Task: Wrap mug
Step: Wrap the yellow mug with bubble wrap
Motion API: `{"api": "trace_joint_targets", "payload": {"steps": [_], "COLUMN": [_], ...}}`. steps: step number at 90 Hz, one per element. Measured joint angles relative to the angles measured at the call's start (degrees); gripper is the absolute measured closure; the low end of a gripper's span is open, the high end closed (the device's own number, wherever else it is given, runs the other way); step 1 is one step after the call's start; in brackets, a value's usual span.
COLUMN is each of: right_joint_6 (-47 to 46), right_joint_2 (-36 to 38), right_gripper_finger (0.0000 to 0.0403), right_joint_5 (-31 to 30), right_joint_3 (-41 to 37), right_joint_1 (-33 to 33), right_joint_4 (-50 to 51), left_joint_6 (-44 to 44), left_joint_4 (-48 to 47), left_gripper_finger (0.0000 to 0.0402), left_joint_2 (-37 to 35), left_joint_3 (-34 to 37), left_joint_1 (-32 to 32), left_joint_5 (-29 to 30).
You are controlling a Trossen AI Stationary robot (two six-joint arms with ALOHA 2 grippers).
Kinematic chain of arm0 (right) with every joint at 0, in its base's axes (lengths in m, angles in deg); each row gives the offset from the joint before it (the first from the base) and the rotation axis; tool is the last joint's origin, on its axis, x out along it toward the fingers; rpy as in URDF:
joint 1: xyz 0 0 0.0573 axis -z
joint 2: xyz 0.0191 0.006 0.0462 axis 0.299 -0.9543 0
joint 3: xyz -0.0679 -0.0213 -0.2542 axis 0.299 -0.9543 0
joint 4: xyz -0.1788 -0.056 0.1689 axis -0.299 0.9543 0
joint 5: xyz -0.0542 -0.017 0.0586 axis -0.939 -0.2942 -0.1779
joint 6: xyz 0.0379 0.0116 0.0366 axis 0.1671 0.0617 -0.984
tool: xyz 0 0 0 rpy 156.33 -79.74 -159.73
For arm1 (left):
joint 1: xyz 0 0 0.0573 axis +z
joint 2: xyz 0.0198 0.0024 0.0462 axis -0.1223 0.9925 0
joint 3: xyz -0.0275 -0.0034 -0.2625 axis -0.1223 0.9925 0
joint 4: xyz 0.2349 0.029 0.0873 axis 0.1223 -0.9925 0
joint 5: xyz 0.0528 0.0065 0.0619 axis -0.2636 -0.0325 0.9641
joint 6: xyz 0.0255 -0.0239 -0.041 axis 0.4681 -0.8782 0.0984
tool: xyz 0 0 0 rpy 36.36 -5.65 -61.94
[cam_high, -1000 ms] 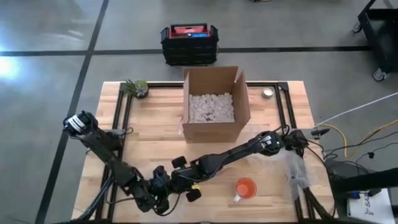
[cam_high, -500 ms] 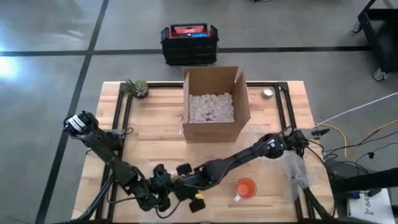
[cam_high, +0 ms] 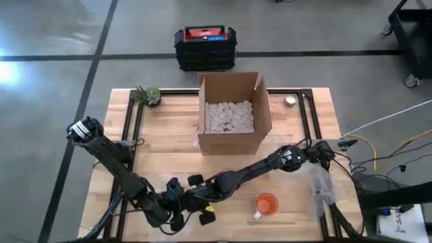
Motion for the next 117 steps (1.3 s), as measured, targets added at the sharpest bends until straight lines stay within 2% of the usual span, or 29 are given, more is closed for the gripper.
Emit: {"api": "trace_joint_targets", "payload": {"steps": [23,65,87,106,117], "right_joint_6": [1.2,2.4,2.7,3.2,3.5], "right_joint_2": [0.5,3.3,3.3,3.4,5.4], "right_gripper_finger": [0.0401,0.0401,0.0401,0.0401,0.0401], "right_joint_5": [0.0,-0.2,-0.1,-0.1,-0.3], "right_joint_3": [-0.2,-0.3,-0.3,-0.3,-0.2], "right_joint_1": [0.1,0.4,0.3,0.6,0.6], "right_joint_4": [1.2,10.1,8.8,8.3,8.8], "left_joint_6": [-0.3,-0.4,-0.2,0.5,2.3], "left_joint_4": [1.0,1.6,1.2,0.2,-0.2], "left_gripper_finger": [0.0381,0.0381,0.0381,0.0381,0.0381], "left_joint_2": [4.9,4.8,4.7,1.8,-1.1], "left_joint_3": [1.0,1.1,1.1,1.3,1.2], "left_joint_1": [0.7,1.0,0.9,1.1,0.6], "left_joint_5": [0.4,0.6,0.6,-0.1,1.6]}}
